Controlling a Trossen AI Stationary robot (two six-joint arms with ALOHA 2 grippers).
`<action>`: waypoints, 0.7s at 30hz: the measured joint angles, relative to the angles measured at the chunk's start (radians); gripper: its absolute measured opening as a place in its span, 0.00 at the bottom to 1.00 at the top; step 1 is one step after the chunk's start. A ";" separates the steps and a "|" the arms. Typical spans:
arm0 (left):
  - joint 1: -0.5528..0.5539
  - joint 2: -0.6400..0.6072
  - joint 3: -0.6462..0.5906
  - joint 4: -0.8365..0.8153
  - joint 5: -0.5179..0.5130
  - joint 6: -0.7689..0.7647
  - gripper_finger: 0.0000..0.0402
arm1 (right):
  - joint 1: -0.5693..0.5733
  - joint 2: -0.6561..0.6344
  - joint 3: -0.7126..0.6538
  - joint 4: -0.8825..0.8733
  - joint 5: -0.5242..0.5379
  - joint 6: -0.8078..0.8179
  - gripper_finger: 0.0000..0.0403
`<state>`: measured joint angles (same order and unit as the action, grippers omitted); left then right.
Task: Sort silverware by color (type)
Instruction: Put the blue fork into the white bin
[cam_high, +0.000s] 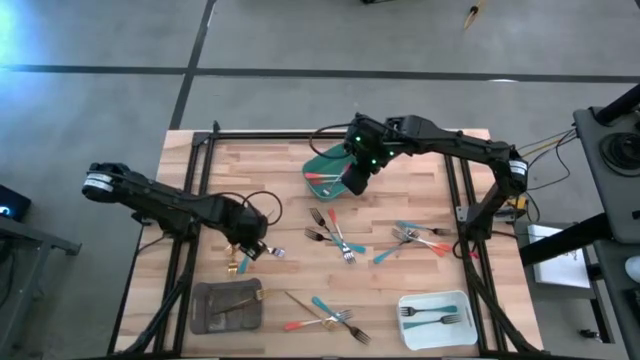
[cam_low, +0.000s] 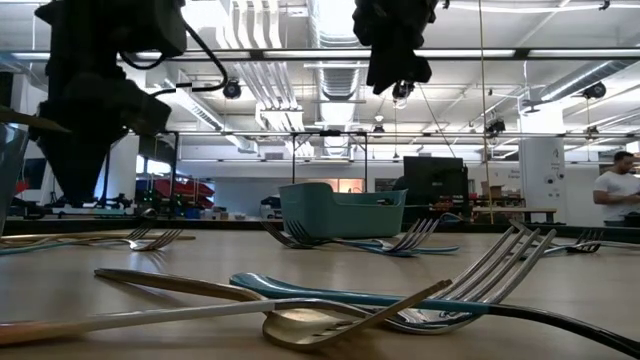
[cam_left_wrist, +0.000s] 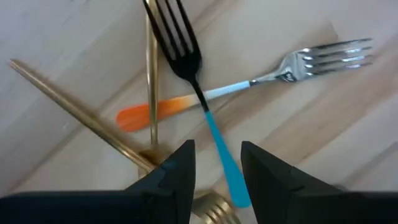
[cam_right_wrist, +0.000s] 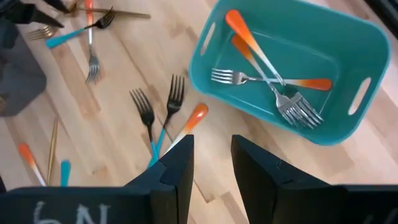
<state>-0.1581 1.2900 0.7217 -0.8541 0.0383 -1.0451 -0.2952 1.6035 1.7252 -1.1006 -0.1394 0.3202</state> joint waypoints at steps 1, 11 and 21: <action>0.000 0.000 -0.006 0.016 -0.003 -0.012 0.28 | 0.003 0.000 0.000 0.000 0.000 -0.001 0.25; -0.003 0.005 -0.031 0.109 -0.059 -0.079 0.28 | 0.003 0.000 0.000 -0.002 0.001 -0.007 0.23; -0.037 0.082 -0.031 0.111 -0.064 -0.091 0.28 | 0.003 0.000 0.000 -0.006 0.001 -0.007 0.22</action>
<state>-0.1947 1.3717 0.6910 -0.7426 -0.0254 -1.1366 -0.2920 1.6035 1.7248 -1.1071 -0.1387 0.3129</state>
